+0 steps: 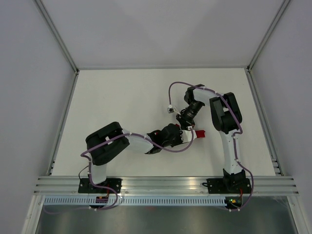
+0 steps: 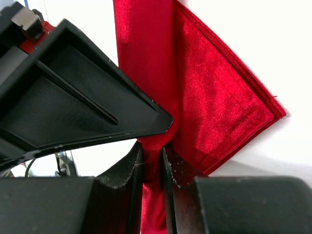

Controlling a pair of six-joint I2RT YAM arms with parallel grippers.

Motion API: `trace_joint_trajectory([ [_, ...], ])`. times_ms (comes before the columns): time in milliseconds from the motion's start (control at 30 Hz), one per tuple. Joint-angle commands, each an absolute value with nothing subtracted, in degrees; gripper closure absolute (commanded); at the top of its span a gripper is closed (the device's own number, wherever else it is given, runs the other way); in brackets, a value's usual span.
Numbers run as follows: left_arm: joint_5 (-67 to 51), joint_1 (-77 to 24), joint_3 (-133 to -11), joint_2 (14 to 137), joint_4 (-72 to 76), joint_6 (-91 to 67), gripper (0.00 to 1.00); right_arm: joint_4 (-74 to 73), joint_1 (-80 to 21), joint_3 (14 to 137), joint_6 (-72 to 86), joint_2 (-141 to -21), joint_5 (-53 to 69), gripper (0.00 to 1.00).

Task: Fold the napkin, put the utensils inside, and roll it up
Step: Roll the napkin with the utensil

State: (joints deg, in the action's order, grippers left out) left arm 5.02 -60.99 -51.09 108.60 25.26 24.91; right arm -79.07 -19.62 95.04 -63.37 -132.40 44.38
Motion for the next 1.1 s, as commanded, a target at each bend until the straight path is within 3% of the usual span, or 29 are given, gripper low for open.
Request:
trace_joint_trajectory([
  [0,1.6,-60.6,-52.2,111.4,22.2,25.8,0.61,-72.9,-19.4,95.5,-65.9,-135.8,39.3,0.85],
  [133,-2.7,-59.9,-53.2,112.4,18.1,24.3,0.8,-73.3,-19.4,96.2,-65.8,-135.9,39.3,0.81],
  [233,-6.1,-59.3,-54.1,112.8,15.7,23.6,0.88,-73.5,-19.4,96.5,-65.4,-135.7,39.5,0.74],
  [367,-10.3,-58.5,-55.8,113.7,10.7,22.8,0.94,-73.0,-19.2,97.4,-63.6,-134.2,39.9,0.54],
  [567,-13.9,-57.8,-57.8,115.0,6.7,21.9,0.97,-64.4,-18.5,97.0,-53.3,-128.7,39.2,0.37],
  [833,-18.3,-55.8,-60.6,116.4,2.6,19.8,0.98,-54.3,-15.7,97.6,-37.6,-120.6,39.1,0.34],
  [1067,-27.1,-50.2,-65.3,117.9,-3.3,16.4,0.97,-42.1,-7.4,94.0,-25.5,-112.9,42.7,0.34],
])
